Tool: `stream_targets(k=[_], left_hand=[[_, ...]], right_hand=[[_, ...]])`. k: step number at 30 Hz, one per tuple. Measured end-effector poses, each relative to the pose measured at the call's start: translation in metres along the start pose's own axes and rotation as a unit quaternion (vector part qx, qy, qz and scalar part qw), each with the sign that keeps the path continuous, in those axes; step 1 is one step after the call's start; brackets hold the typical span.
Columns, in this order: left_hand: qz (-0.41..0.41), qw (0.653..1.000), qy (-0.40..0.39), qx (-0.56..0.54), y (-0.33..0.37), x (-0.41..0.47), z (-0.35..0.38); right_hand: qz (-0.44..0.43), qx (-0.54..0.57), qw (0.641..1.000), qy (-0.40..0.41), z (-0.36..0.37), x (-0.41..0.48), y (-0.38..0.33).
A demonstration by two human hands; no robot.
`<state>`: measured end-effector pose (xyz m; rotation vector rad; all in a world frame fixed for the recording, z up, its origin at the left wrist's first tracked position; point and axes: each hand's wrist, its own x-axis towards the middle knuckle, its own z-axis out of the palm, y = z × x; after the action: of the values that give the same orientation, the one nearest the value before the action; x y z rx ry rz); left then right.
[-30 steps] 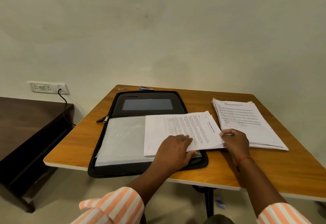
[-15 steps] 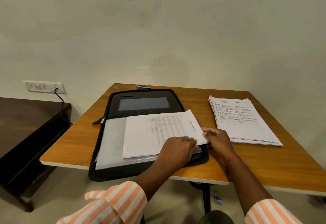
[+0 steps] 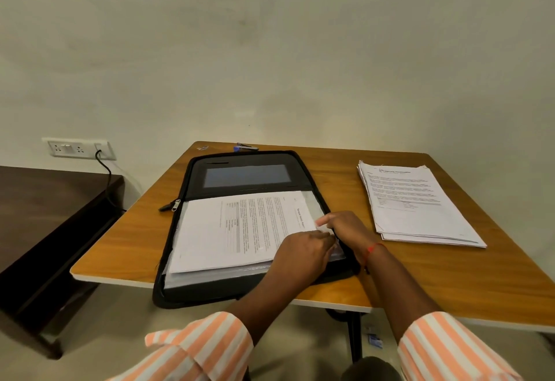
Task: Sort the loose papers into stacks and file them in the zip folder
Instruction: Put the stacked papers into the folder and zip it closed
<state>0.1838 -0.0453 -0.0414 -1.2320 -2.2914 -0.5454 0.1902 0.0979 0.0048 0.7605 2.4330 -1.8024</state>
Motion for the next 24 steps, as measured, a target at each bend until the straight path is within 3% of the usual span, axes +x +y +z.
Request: stream_targets(k=[4, 10, 19, 24], left_hand=[[0.003, 1.000, 0.012, 0.003, 0.001, -0.001, -0.001], [-0.004, 1.000, -0.012, 0.000, 0.002, -0.001, 0.000], [-0.006, 0.999, 0.035, 0.013, 0.006, -0.004, -0.015], [-0.059, 0.998, 0.009, -0.018, 0.015, -0.012, -0.025]], right_hand=[[0.045, -0.036, 0.998, -0.035, 0.007, -0.001, -0.015], [0.084, 0.002, 0.996, -0.031, 0.017, -0.009, -0.030], [-0.016, 0.034, 0.999, 0.031, -0.003, -0.010, 0.000], [0.004, -0.036, 0.999, 0.008, -0.008, -0.018, 0.005]])
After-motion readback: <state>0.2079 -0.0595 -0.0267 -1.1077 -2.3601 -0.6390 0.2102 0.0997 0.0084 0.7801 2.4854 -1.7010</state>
